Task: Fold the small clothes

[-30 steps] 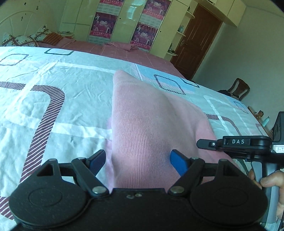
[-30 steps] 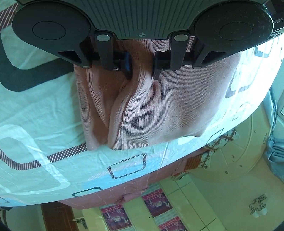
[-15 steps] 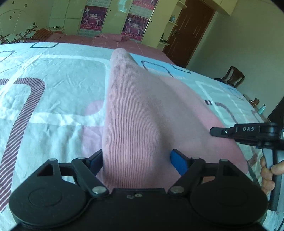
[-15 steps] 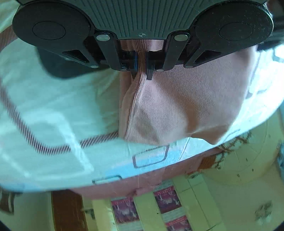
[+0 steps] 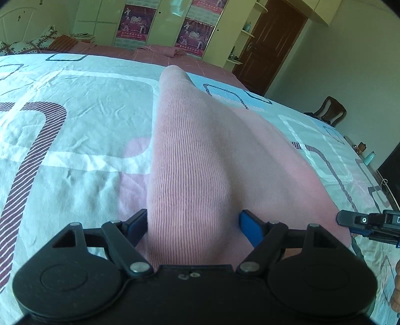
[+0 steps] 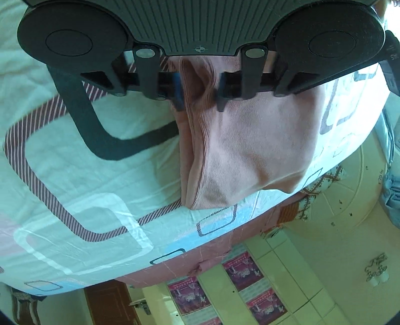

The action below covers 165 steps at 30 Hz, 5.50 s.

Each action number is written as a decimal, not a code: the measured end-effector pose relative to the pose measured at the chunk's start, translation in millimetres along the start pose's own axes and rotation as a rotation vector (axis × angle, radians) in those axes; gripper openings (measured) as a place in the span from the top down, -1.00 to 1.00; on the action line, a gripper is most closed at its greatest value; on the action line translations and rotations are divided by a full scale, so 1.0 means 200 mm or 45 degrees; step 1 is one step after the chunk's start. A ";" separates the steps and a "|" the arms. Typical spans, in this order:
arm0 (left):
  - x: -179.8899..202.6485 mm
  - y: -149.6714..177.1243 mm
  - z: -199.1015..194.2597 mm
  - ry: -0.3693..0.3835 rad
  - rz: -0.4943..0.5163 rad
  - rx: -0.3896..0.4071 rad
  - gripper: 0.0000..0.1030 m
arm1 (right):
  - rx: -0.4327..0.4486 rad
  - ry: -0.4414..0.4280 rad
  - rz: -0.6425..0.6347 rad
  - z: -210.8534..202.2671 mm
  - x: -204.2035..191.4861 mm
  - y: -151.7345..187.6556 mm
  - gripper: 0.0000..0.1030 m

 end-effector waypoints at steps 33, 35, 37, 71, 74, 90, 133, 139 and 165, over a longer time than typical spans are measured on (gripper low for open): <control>-0.02 -0.43 0.08 -0.048 -0.024 0.025 -0.57 | 0.018 0.043 0.030 0.22 -0.04 -0.31 0.23; -0.05 -0.47 0.14 -0.044 -0.052 0.006 -0.56 | 0.016 0.046 0.061 0.28 -0.02 -0.35 0.23; -0.06 -0.50 0.20 -0.036 -0.078 -0.006 -0.53 | 0.015 0.047 0.096 0.34 0.00 -0.40 0.23; -0.09 -0.54 0.24 -0.126 -0.050 0.105 -0.52 | 0.175 0.149 -0.211 0.42 -0.12 -0.49 0.73; -0.03 -0.49 0.19 -0.131 -0.004 0.095 -0.53 | 0.138 0.150 -0.289 0.43 -0.18 -0.41 0.73; -0.02 -0.37 0.20 -0.180 0.013 0.003 -0.61 | 0.095 0.246 -0.294 0.40 -0.08 -0.29 0.73; 0.01 -0.13 -0.03 -0.117 -0.030 -0.069 -0.69 | 0.013 0.114 -0.106 0.02 0.06 0.00 0.39; -0.02 -0.24 0.01 -0.117 -0.079 -0.047 -0.76 | 0.052 0.100 -0.084 0.04 0.04 -0.12 0.01; 0.05 -0.35 0.32 0.019 0.003 -0.107 -0.32 | -0.114 -0.120 0.011 0.53 -0.01 -0.25 0.53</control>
Point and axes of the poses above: each gripper's, at about its wrist camera, not at the fingertips, and z roughly the way its jaws point, x to its right, y to its underside, the point moved 8 cm from there along z, roughly the way its jaws point
